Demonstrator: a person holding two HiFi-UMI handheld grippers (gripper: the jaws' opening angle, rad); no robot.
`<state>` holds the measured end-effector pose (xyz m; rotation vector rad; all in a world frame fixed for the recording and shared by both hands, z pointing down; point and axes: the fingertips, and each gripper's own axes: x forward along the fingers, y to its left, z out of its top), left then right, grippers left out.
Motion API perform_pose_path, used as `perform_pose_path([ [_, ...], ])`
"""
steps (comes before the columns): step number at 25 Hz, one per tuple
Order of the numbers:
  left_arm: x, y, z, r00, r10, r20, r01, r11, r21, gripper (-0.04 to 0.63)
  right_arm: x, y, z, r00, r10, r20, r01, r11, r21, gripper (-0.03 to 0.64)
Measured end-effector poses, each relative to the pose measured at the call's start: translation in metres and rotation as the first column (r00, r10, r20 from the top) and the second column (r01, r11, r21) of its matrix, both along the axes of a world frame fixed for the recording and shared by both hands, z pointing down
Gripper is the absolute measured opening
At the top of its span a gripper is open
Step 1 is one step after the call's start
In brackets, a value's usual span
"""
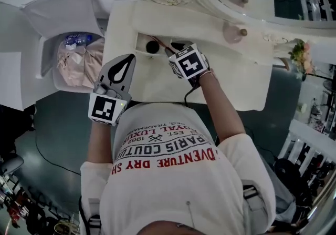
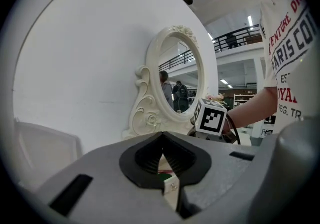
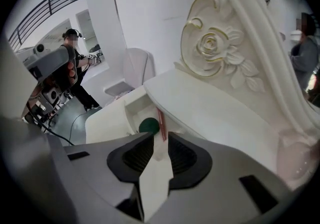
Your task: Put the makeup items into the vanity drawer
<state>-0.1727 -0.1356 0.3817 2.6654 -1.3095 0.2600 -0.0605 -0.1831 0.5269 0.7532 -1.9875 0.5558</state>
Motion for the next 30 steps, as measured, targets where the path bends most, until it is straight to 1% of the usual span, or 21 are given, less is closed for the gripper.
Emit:
perform_pose_path([
  [5, 0.041, -0.001, -0.007, 0.995, 0.096, 0.0, -0.096, 0.995, 0.018, 0.006, 0.056, 0.013, -0.005, 0.993, 0.118, -0.007, -0.118, 0.993, 0.01, 0.087],
  [9, 0.076, 0.002, -0.003, 0.984, 0.179, 0.012, -0.179, 0.984, 0.013, 0.006, 0.103, 0.029, -0.003, 0.979, 0.203, -0.008, -0.203, 0.979, 0.009, 0.087],
  [14, 0.126, 0.002, -0.001, 0.968, 0.251, 0.006, -0.251, 0.968, 0.003, 0.006, 0.163, 0.046, 0.003, 0.954, 0.3, -0.015, -0.3, 0.954, -0.002, 0.087],
  [18, 0.159, 0.008, 0.003, 0.95, 0.311, 0.007, -0.311, 0.95, -0.005, 0.006, 0.204, 0.066, 0.013, 0.929, 0.37, -0.018, -0.37, 0.929, -0.009, 0.091],
  [23, 0.192, 0.015, 0.011, 0.939, 0.345, 0.004, -0.344, 0.939, -0.023, 0.006, 0.235, 0.089, 0.033, 0.917, 0.399, -0.025, -0.399, 0.916, -0.049, 0.112],
  [30, 0.219, 0.024, 0.028, 0.934, 0.358, 0.01, -0.356, 0.932, -0.072, 0.006, 0.251, 0.113, 0.066, 0.924, 0.379, -0.038, -0.381, 0.916, -0.128, 0.121],
])
